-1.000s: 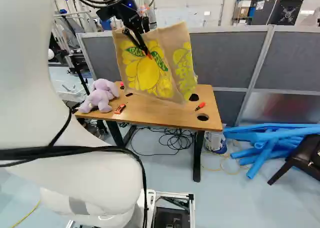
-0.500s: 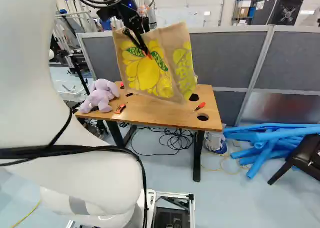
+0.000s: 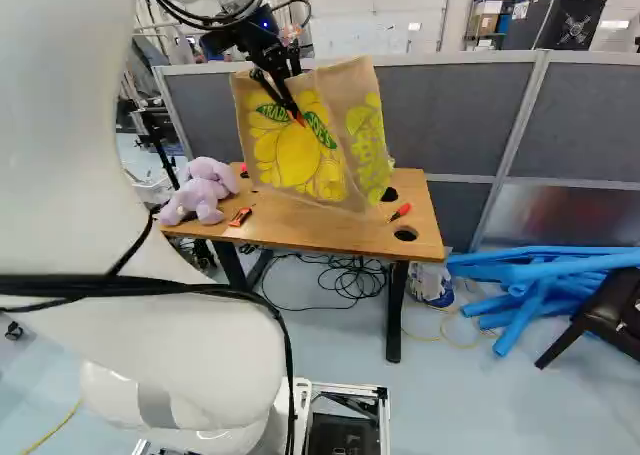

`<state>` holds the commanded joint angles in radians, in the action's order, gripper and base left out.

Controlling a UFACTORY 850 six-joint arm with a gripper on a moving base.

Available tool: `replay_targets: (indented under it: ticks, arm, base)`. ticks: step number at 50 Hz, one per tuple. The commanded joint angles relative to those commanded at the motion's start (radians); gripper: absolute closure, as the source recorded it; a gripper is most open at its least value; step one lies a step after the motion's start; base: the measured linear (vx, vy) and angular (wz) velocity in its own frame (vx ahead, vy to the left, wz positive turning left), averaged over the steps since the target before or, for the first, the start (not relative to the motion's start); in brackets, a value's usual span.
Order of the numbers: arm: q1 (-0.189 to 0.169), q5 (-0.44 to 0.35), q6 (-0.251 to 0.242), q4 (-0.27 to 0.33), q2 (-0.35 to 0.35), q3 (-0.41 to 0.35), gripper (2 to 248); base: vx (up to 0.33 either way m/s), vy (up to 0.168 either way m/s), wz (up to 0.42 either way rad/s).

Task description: Pick up the bag on the ground and place it on the table

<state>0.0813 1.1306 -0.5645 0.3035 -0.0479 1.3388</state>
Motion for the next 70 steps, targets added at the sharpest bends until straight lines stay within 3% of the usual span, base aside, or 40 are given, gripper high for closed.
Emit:
replay_targets:
  ticks: [70]
  arm:
    - [0.027,0.0,0.0,0.026,0.207,-0.005,228]
  base:
    - [0.0,0.0,0.0]
